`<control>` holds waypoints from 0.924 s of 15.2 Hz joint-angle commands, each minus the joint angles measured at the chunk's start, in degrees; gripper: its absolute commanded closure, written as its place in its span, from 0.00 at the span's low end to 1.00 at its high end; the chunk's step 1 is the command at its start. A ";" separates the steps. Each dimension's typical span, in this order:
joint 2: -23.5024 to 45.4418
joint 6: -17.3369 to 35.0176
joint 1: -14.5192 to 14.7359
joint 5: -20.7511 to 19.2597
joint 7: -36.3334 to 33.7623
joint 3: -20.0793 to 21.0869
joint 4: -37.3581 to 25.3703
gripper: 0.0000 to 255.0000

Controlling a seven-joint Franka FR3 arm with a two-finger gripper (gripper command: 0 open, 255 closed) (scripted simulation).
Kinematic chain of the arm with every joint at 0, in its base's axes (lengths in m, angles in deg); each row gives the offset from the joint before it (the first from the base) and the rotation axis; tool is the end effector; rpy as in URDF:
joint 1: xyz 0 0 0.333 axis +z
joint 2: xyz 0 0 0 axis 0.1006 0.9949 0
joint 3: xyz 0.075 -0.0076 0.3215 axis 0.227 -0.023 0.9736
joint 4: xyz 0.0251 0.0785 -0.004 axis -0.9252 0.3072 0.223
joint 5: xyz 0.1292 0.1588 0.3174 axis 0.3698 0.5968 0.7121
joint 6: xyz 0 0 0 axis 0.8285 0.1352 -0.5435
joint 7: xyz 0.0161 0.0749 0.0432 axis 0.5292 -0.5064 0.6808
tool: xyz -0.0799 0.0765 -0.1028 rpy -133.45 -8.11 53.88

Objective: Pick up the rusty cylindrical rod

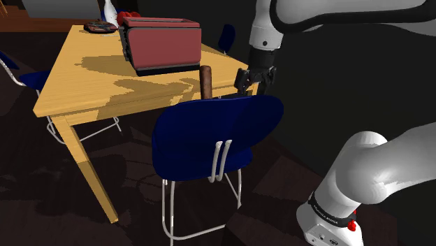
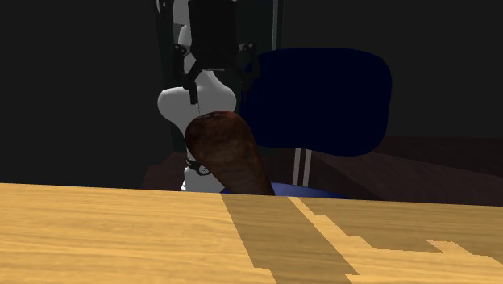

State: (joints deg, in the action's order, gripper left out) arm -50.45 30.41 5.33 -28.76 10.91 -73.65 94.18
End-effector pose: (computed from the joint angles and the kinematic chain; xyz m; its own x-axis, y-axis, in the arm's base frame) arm 0.3315 0.0331 0.5318 0.9525 -0.3044 0.0102 -0.3041 -0.9524 -0.0215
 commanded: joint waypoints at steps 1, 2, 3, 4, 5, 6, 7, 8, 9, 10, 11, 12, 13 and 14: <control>3.15 3.47 -0.79 -0.69 -3.96 2.19 -1.24 0.00; 4.96 5.03 -1.24 -1.23 -5.92 3.24 -2.15 0.00; 6.82 6.50 -1.74 -1.88 -7.91 4.29 -3.16 0.00; 8.71 7.87 -2.25 -2.65 -9.94 5.31 -4.26 0.00; 10.63 9.14 -2.78 -3.54 -12.02 6.30 -5.45 0.00; 12.59 10.30 -3.32 -4.54 -14.14 7.26 -6.74 0.00; 14.58 11.34 -3.90 -5.65 -16.29 8.23 -8.12 0.00; 16.59 12.27 -4.50 -6.87 -18.48 9.18 -9.59 0.00; 18.64 13.06 -5.06 -8.23 -20.72 10.06 -11.16 0.00; 20.71 13.73 -5.60 -9.69 -22.99 10.90 -12.82 0.00; 22.81 14.25 -6.09 -11.26 -25.29 11.68 -14.58 0.00; 24.94 14.63 -6.55 -12.93 -27.61 12.42 -16.44 0.00; 27.10 14.87 -6.97 -14.68 -29.93 13.11 -18.40 0.00; 29.28 14.95 -7.29 -16.51 -32.26 13.70 -20.45 0.00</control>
State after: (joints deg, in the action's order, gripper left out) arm -23.77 45.62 -1.63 -43.29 -18.52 -60.87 76.58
